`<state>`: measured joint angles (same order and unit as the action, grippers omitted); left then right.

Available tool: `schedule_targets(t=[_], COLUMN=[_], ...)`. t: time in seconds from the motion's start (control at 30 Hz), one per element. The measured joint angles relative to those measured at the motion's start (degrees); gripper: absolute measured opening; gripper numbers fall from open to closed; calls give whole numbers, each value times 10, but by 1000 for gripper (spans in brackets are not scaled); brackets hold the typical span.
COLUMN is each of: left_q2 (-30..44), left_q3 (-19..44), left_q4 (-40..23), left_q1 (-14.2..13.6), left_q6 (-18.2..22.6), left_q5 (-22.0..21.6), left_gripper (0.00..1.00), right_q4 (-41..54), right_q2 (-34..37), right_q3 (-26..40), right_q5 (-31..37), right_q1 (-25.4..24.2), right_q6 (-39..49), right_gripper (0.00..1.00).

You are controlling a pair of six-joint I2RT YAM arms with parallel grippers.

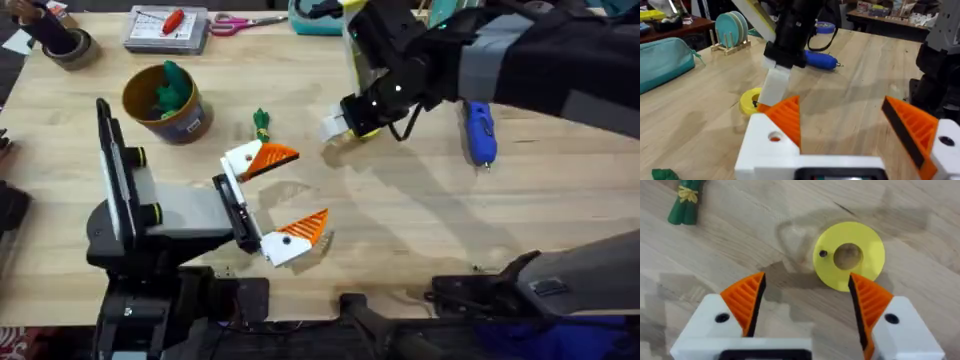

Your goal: Pick up the gripper from the table and insert it into the empty holder that is missing its gripper. Then pick up a screw, insert it into the mounting hole, and use the screwdriver to tighten it. Finally, clean up the table by picking up the vegetable and placing it into the bucket.

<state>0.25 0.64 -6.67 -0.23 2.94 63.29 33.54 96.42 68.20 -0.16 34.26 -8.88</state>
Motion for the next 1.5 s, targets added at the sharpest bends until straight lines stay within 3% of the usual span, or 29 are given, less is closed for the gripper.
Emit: schedule_targets(t=[0.6, 1.03, 1.5], left_q2=[0, 0, 0], left_q3=[0, 0, 0], left_q4=[0, 0, 0], left_q1=[0, 0, 0], left_q6=[0, 0, 0], left_q5=[0, 0, 0], left_gripper=[985, 985, 985], right_q4=[-22, -5, -5], right_q2=[17, 73, 98], right_q3=[0, 48, 59], right_q5=[1, 1, 1], right_q1=[-17, -17, -17], right_q6=[32, 56, 70], right_gripper=[961, 953, 789])
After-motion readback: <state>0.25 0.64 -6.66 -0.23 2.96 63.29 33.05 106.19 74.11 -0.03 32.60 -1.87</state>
